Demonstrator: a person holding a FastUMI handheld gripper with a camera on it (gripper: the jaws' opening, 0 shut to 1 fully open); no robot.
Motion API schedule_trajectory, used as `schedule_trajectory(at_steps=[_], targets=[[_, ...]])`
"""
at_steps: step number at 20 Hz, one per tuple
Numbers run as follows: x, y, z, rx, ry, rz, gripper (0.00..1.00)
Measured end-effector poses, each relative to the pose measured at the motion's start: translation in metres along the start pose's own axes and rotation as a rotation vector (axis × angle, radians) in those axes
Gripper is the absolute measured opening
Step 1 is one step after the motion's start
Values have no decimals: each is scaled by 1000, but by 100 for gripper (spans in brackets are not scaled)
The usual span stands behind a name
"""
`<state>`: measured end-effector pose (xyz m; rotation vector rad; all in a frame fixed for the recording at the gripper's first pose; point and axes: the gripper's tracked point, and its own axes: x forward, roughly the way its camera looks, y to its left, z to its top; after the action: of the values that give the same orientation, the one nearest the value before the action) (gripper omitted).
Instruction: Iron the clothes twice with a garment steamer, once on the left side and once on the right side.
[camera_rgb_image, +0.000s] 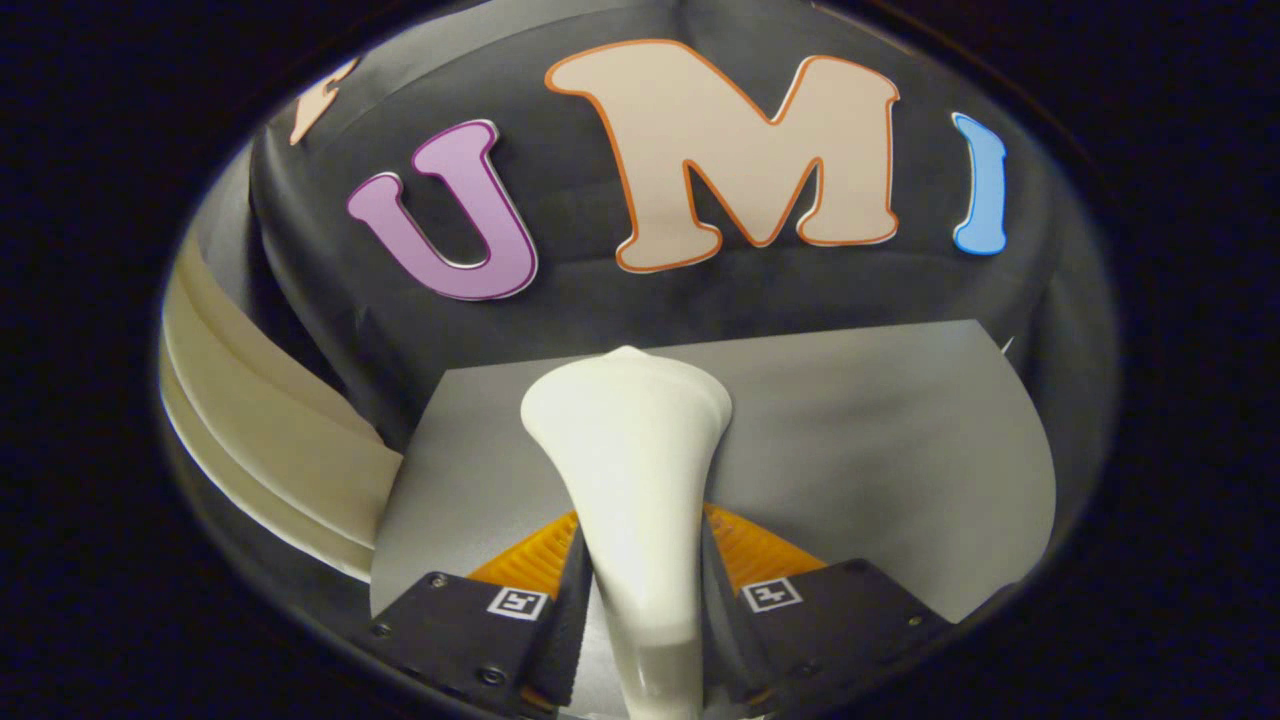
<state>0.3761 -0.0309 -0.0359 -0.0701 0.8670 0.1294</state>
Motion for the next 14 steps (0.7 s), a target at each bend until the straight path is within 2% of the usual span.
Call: schedule_trajectory(at_steps=[3,10,12,14], targets=[[-8,6,2,-22,-50,53,50],[-59,2,9,23,-335,-6,43],[-75,2,8,-10,-428,-72,41],[-88,16,6,-37,-490,-102,41]])
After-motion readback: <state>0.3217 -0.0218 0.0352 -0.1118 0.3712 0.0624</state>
